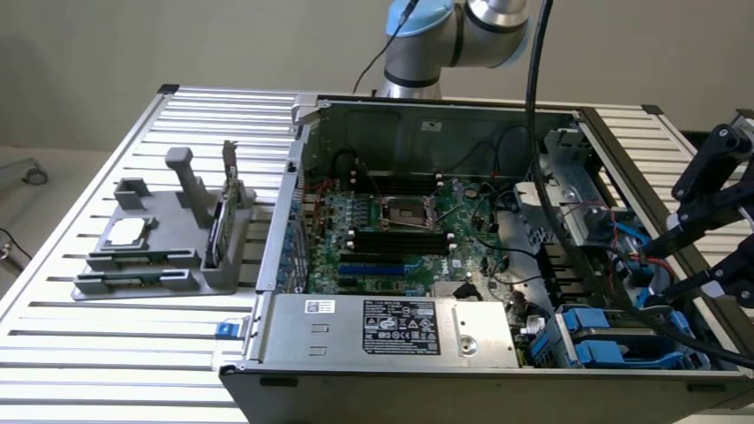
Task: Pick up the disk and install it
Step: 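Insert the first disk wire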
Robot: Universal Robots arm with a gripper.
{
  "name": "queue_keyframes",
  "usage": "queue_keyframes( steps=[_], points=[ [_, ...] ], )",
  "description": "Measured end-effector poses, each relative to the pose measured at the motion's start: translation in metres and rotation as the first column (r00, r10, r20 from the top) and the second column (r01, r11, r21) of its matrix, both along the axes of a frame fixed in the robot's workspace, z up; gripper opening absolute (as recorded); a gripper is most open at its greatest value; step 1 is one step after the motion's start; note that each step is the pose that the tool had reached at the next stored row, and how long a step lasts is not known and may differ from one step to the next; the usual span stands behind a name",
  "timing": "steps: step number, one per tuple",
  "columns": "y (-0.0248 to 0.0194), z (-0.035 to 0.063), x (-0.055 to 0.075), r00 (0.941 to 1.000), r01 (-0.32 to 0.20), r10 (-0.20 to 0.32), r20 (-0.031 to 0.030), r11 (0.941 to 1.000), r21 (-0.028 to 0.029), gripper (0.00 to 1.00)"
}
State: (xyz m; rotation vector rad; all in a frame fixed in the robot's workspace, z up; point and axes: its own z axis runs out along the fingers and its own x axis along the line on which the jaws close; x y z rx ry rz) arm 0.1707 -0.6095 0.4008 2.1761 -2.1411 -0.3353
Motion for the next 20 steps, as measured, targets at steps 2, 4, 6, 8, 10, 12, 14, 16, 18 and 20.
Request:
queue_keyframes(
  steps=[2, 4, 6, 8, 10, 12, 14, 16, 18, 20],
  points=[
    [0.0000, 0.0000, -0.0042, 0.9998, 0.000, 0.000, 0.0201, 1.0000, 0.0000, 0.44],
    [0.0001, 0.0000, -0.0054, 0.9996, 0.007, -0.007, 0.0284, 1.0000, 0.0001, 0.44],
    [0.0002, 0.0001, -0.0054, 0.9992, 0.027, -0.027, 0.0303, 0.9996, -0.0001, 0.44],
    [0.0002, 0.0000, -0.0055, 0.9980, 0.055, -0.055, 0.0306, 0.9985, 0.0000, 0.44],
    [0.0001, 0.0000, -0.0055, 0.9958, 0.087, -0.087, 0.0306, 0.9962, 0.0002, 0.44],
    [0.0001, 0.0000, -0.0055, 0.9925, 0.118, -0.118, 0.0307, 0.9930, 0.0001, 0.44],
    [0.0001, 0.0000, -0.0055, 0.9881, 0.151, -0.151, 0.0307, 0.9886, 0.0000, 0.44],
    [0.0001, 0.0000, -0.0055, 0.9826, 0.183, -0.183, 0.0306, 0.9831, 0.0002, 0.44],
    [0.0001, 0.0000, -0.0055, 0.9760, 0.216, -0.215, 0.0306, 0.9765, 0.0001, 0.44],
    [0.0001, 0.0000, -0.0055, 0.9680, 0.249, -0.249, 0.0306, 0.9685, 0.0001, 0.44]
  ],
)
